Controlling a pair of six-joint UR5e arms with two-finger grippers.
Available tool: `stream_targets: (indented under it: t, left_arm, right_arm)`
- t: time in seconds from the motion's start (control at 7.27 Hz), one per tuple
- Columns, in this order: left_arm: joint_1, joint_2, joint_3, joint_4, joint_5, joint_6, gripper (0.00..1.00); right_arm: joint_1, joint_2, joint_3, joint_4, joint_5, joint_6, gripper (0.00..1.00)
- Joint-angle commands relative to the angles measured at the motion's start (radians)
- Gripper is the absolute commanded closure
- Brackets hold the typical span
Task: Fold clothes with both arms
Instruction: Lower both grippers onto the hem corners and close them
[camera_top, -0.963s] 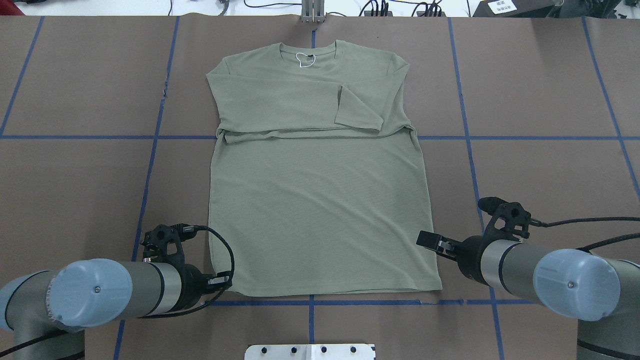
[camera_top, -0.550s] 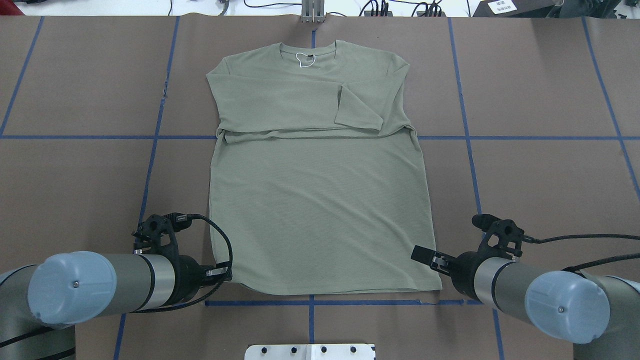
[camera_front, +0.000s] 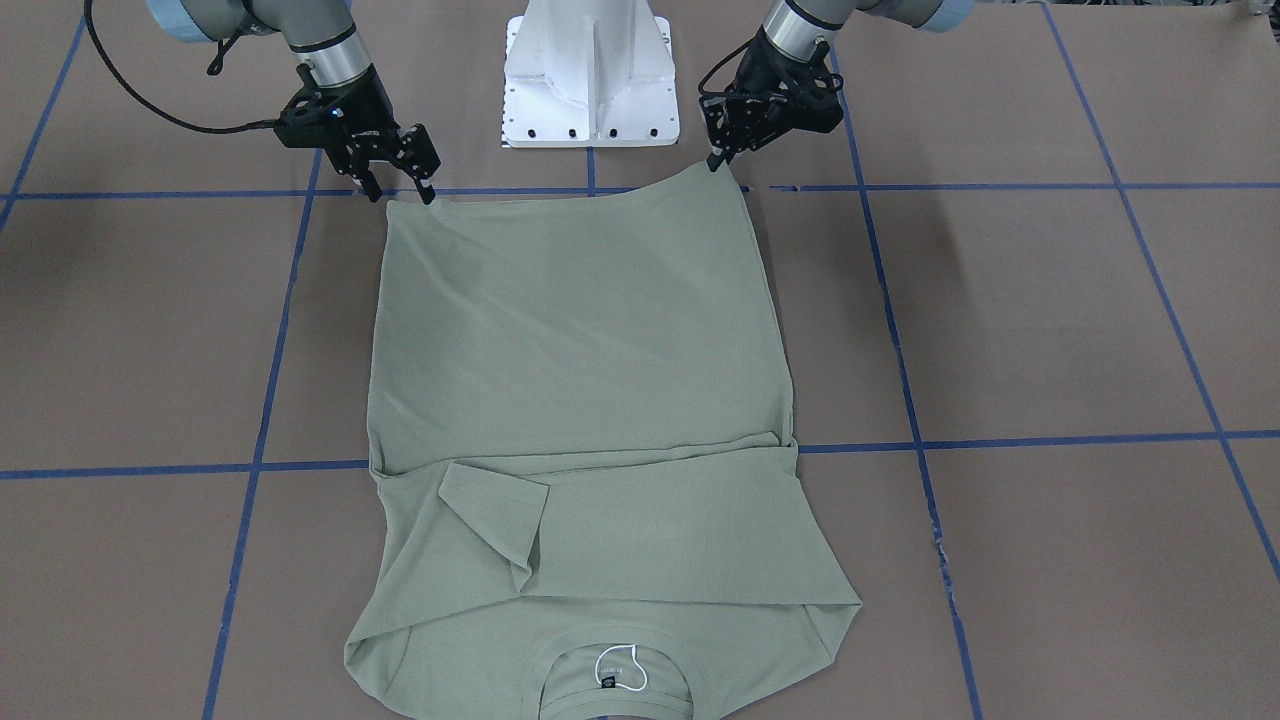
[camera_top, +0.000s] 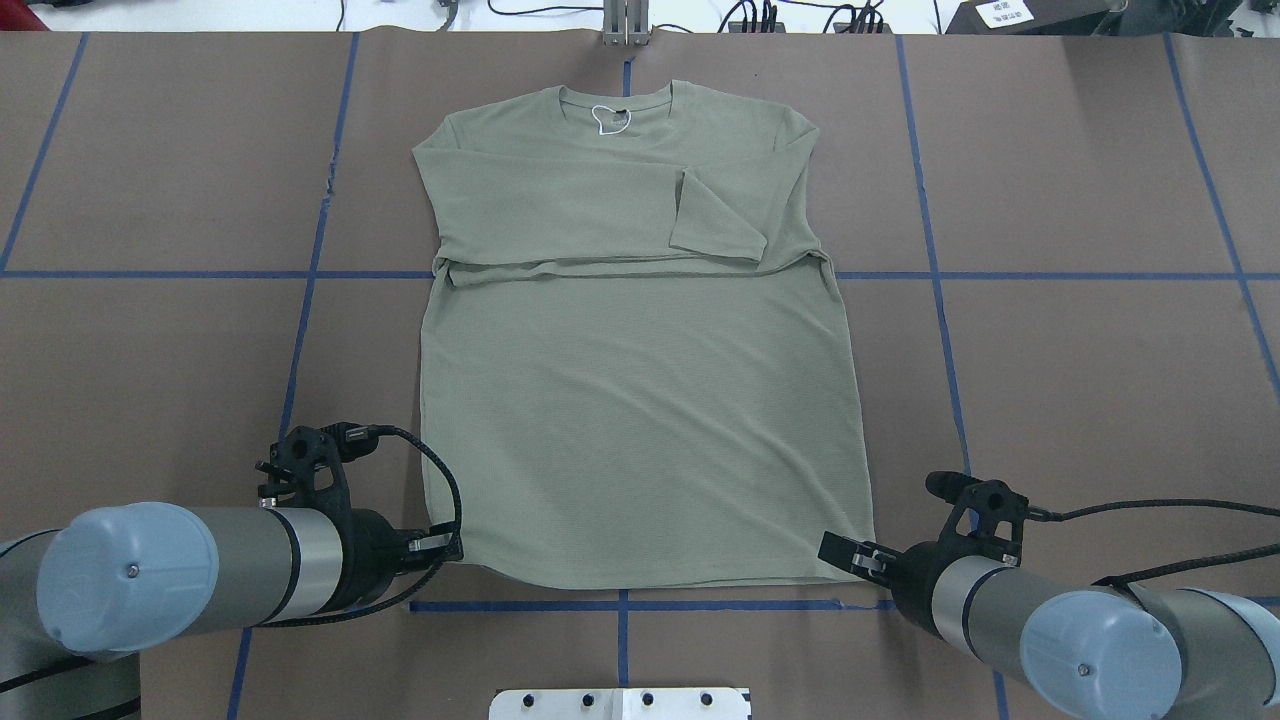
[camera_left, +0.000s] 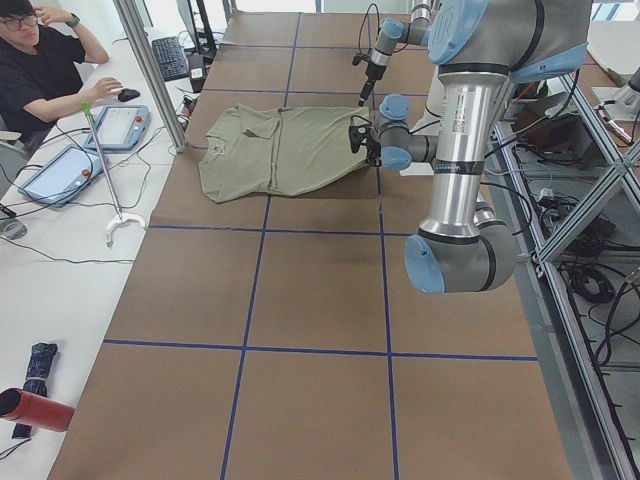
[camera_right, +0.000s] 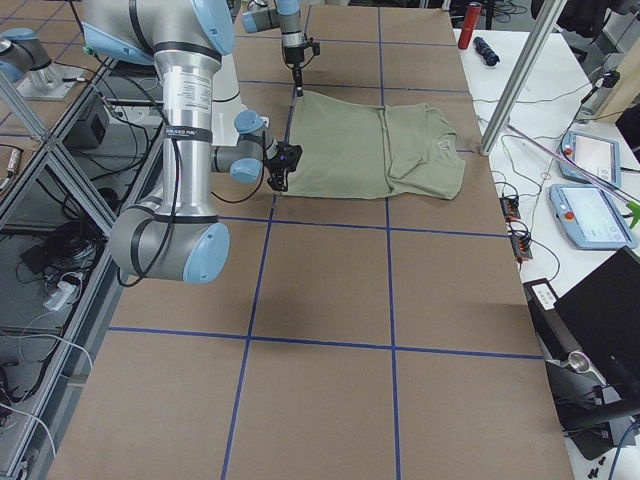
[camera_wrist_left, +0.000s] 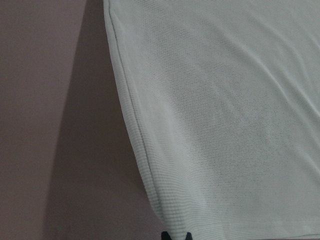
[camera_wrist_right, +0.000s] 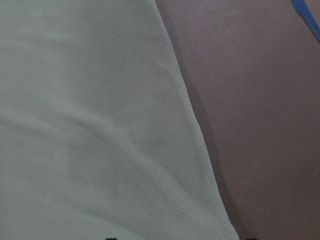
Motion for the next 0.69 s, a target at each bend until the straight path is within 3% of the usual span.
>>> stream_targets:
  t: [0.0,0.41,0.55]
  left_arm:
    - [0.0,0.0,-0.002,0.0,0.0,0.0,1.0]
    - [0.0,0.003,-0.015,0.0,0.0,0.0,1.0]
    - [0.0,0.003,-0.018,0.001,0.0,0.0,1.0]
  right_arm:
    - [-0.02,-0.002,-0.017,-0.001,-0.016,-0.002,0.15]
    - [-0.03,0.001,-0.042,0.0,-0.028,-0.002,0.19]
    - [-0.031,0.002,-0.043,0.0,-0.028,-0.002,0.31]
